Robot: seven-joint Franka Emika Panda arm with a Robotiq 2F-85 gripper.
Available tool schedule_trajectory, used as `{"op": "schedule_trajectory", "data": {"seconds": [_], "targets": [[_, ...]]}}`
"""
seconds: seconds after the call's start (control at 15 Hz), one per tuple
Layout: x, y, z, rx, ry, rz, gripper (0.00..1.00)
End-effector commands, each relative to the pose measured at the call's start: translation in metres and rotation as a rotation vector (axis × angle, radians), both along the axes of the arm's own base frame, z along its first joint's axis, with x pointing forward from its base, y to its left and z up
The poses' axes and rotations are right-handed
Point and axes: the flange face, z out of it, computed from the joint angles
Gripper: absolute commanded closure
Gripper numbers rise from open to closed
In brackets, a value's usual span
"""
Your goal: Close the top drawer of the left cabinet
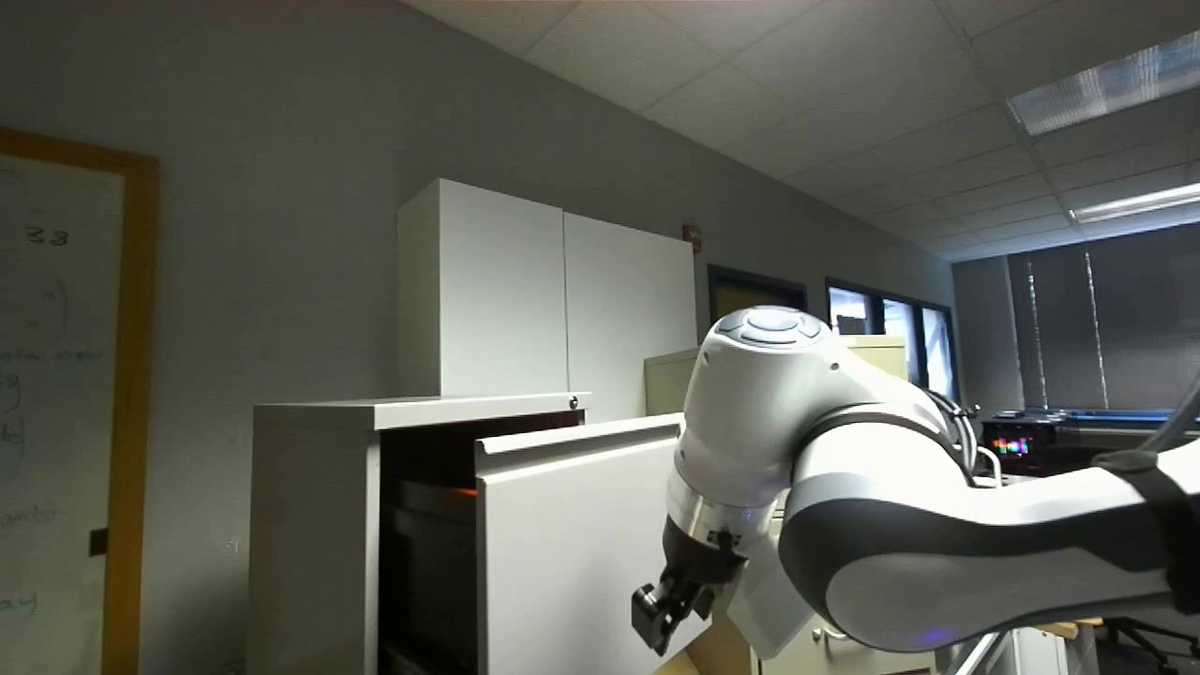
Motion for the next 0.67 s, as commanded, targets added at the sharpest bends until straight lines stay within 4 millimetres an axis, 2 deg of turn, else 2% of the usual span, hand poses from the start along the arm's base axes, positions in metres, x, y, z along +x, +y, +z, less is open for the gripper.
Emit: {"op": "schedule_trajectory", "data": {"seconds": [0.0, 0.2, 0.33, 0.6], "targets": [[-0.028, 0.007, 0.039, -0.016, -0.187, -0.027, 0.66], [-0.044, 0.014, 0.065, -0.006, -0.333, -0.022, 0.89], [-0.050, 0.020, 0.079, 0.004, -0.435, 0.001, 0.99], [-0.050, 0.029, 0.101, 0.040, -0.620, 0.085, 1.00]]}}
